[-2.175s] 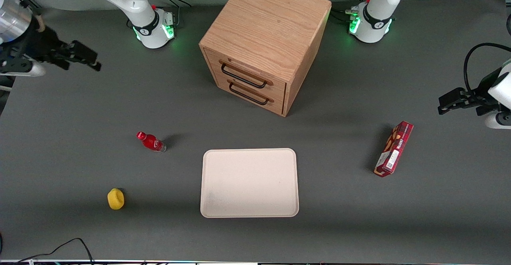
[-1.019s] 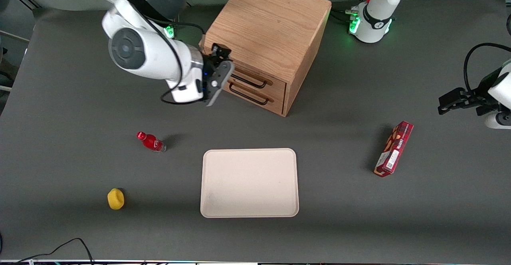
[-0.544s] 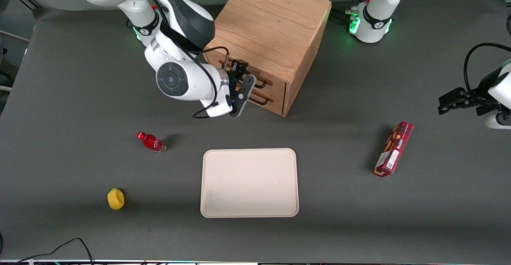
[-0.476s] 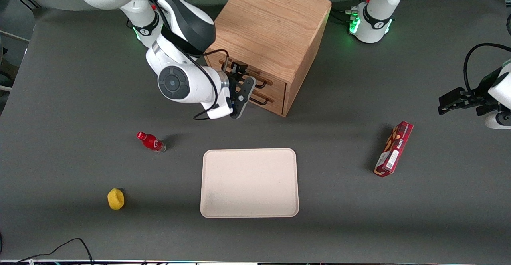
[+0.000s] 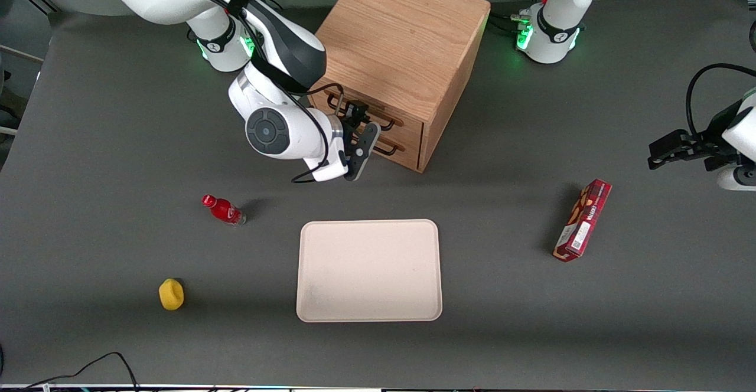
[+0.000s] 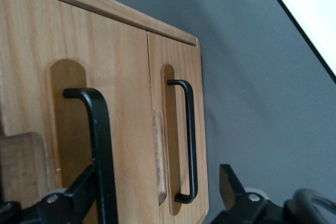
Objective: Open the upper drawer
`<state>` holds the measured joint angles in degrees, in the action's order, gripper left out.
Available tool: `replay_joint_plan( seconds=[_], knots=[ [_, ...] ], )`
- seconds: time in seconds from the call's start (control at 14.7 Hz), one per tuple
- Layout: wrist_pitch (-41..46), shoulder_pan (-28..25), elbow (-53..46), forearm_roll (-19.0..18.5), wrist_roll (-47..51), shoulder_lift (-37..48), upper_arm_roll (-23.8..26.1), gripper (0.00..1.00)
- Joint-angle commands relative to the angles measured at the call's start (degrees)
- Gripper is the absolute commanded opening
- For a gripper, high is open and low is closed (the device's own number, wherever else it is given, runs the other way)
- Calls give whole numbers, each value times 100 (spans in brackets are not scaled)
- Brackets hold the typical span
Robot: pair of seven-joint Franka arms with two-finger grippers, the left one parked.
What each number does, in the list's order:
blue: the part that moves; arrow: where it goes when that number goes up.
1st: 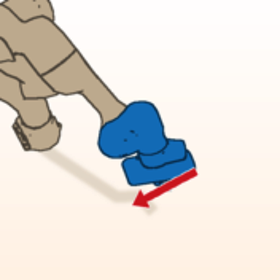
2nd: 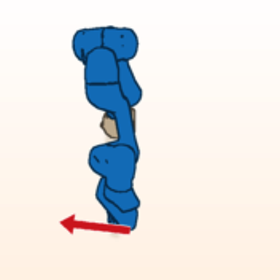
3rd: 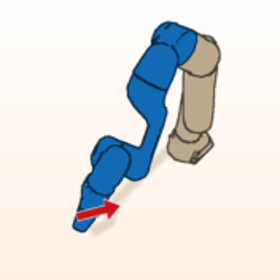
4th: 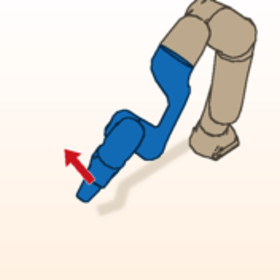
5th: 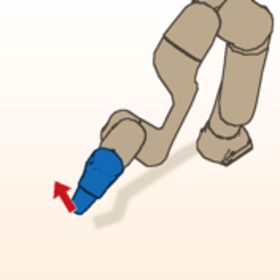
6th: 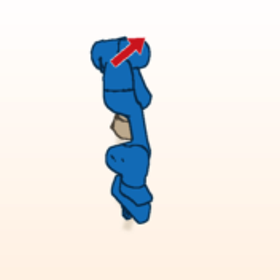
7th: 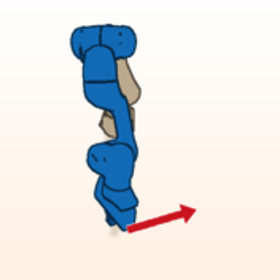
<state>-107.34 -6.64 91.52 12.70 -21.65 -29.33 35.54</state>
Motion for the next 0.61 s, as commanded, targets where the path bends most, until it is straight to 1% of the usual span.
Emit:
replay_joint_plan(
  seconds=[0.0, 0.2, 0.48, 0.54],
  knots=[
    [-121, 40, 51, -215, -147, -63, 32, 100],
    [-138, 58, -115, -452, -156, -248, -37, 100],
    [-129, 93, -914, -742, -129, -854, -134, 100],
    [-103, 93, -1108, -743, -138, -968, -187, 100]
  ],
)
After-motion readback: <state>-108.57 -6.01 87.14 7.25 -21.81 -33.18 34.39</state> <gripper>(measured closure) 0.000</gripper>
